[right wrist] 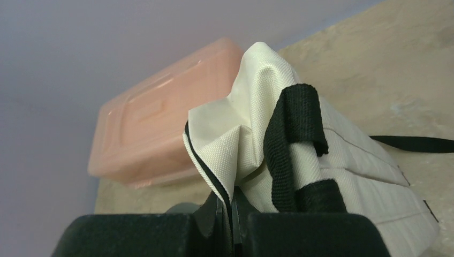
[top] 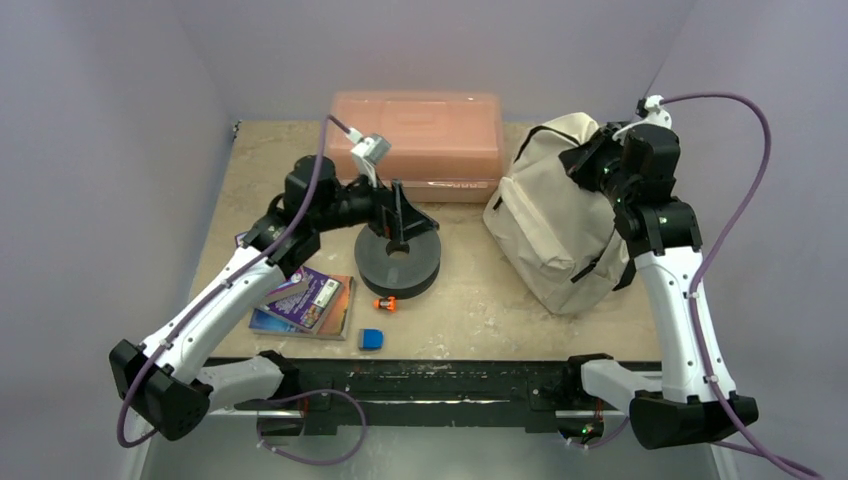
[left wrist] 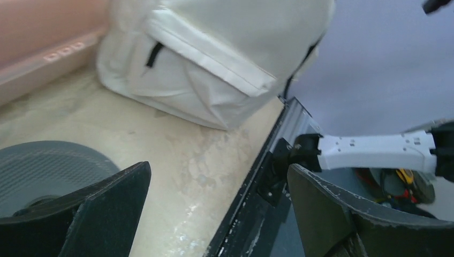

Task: Pack the student bag
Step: Move the student bag to the center of the board, then place the student bag at the center of the board.

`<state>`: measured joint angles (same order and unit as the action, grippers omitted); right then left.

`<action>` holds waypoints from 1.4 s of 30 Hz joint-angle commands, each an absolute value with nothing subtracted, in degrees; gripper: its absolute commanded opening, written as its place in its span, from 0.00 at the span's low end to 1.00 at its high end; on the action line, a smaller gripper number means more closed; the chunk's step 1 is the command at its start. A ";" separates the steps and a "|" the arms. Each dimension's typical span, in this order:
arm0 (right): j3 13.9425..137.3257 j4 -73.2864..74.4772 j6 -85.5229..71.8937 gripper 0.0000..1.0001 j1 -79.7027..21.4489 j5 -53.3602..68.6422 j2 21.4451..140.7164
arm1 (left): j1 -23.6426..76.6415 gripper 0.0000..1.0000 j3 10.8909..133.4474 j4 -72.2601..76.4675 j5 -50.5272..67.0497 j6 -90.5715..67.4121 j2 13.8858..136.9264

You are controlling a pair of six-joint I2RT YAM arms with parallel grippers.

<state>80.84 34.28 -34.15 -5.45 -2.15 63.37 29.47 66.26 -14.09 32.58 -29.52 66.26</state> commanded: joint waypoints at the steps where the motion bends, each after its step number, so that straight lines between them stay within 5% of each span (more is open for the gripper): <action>1: 79.67 27.10 -37.22 0.00 -5.56 16.89 60.93 | 38.63 1.00 63.21 -3.71 27.62 -32.04 66.39; 7: 80.65 29.94 -35.95 0.00 -5.54 14.99 58.63 | 47.62 1.00 65.74 0.07 13.11 -39.63 74.51; 19: 77.96 28.04 -37.44 0.00 -5.54 15.94 56.52 | 50.27 0.92 69.48 19.71 12.38 -70.16 97.95; 23: 77.16 29.26 -33.97 0.01 -5.59 17.76 56.55 | 50.82 0.76 71.08 20.40 11.50 -70.05 100.05; 27: 76.18 32.27 -28.23 0.06 -5.54 17.36 56.01 | 50.73 0.46 70.37 20.39 10.85 -68.29 99.75; 34: 75.86 38.97 -17.93 0.25 -5.54 6.20 55.34 | 50.45 0.00 69.97 19.90 13.44 -64.43 100.60; 42: 77.05 43.13 -12.33 0.80 -7.80 -16.00 51.60 | 49.93 0.00 79.22 1.99 18.42 -48.89 99.30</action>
<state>75.57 40.16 -17.19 -6.83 -3.25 53.87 50.59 70.35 11.60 14.15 -60.99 101.03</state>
